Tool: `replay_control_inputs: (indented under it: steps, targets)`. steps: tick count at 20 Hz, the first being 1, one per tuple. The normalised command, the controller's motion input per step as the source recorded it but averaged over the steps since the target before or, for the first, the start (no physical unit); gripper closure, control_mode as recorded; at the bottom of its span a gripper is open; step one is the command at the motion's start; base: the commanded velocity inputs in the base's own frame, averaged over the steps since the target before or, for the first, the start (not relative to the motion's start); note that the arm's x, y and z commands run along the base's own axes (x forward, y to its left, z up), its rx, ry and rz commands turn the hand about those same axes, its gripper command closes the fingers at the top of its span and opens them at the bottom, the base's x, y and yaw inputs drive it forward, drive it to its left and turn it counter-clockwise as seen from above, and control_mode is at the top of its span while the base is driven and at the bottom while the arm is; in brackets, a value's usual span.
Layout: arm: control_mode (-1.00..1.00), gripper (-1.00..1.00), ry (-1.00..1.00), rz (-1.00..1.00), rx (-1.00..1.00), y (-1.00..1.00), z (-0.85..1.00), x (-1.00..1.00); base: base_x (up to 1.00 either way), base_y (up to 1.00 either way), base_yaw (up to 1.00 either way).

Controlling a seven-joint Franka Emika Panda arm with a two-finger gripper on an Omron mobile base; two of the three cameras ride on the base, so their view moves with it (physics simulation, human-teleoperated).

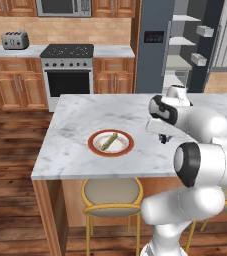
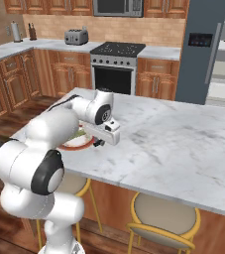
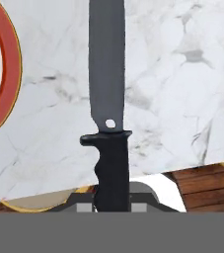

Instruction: Retrieve the butter from the fridge and place it on a plate on the dining table. Then retrieve the butter knife by the fridge and place it near the plate.

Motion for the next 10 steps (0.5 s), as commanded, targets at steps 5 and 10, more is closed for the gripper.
replay_control_inputs:
  steps: [5,10]
  targets:
    - [-1.00,1.00,0.00,-0.02,-0.04,0.00,-0.58,0.36,0.00,0.00,0.00]
    - [-1.00,1.00,-0.07,-0.05,-0.07,0.00,-0.60,0.24,0.00,0.00,0.00]
